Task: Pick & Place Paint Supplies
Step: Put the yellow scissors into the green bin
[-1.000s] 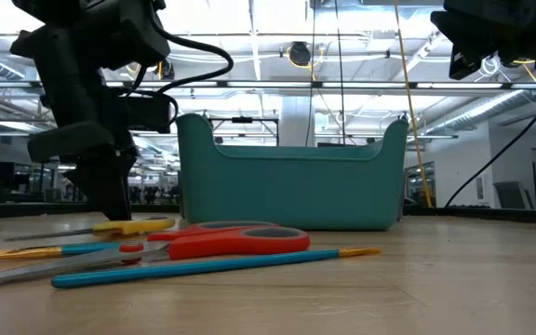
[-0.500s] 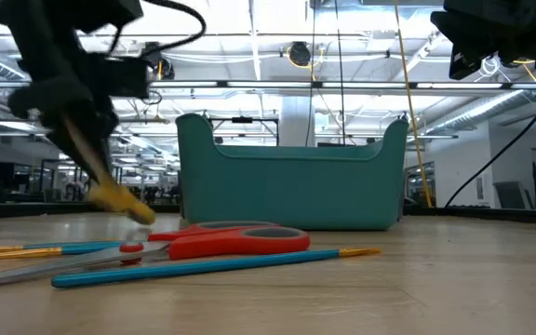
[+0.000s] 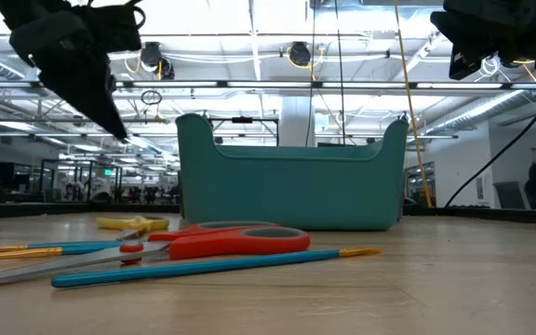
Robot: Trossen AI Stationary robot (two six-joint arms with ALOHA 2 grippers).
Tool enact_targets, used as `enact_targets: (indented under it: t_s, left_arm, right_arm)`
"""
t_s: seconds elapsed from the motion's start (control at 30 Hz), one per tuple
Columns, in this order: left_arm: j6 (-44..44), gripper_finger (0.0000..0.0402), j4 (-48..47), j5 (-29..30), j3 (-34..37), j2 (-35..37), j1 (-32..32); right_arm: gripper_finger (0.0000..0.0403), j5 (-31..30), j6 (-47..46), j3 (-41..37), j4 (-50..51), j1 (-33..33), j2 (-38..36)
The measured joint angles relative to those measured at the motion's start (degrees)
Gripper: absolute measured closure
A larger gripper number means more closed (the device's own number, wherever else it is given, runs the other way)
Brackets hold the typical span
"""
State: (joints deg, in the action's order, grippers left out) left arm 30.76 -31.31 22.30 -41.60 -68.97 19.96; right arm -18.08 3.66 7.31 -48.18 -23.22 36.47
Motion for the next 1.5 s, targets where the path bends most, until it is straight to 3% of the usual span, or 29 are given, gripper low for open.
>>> enact_targets:
  t_s: [0.27,0.4,0.53,0.8,1.1,1.23,1.5]
  left_arm:
    - [-21.17,0.0249,6.09,-5.78,-0.12,-7.12,0.03]
    - [-22.74,0.0203,5.97,-5.80,-0.11,-12.74,-0.06]
    - [-23.04,0.0187,5.89,-5.80,-0.11,-18.55,-0.13]
    - [-22.74,0.0216,6.04,-6.76,-0.54,-23.97,-1.72]
    - [-22.36,0.0318,6.11,-14.54,-0.46,-24.06,-4.89]
    - [-18.23,0.0354,6.14,-15.48,-0.46,-24.10,-5.65]
    - [-15.07,0.0361,6.07,-16.91,-0.37,-24.09,-5.83]
  right_arm:
    - [0.0310,0.03,0.00,0.00,0.00,0.00,0.00]
    - [0.0310,0.06,0.02,0.00,0.04,0.00,0.09]
    - [0.0310,0.03,0.00,0.00,0.04,-0.01,0.11]
    - [0.0310,0.06,0.00,0.00,0.02,-0.02,0.09]
    - [0.0310,0.11,0.01,0.00,0.00,-0.02,0.09]
    - [0.0310,0.12,0.00,0.00,0.00,-0.02,0.11]
    - [0.0310,0.14,0.00,0.00,0.00,-0.02,0.09]
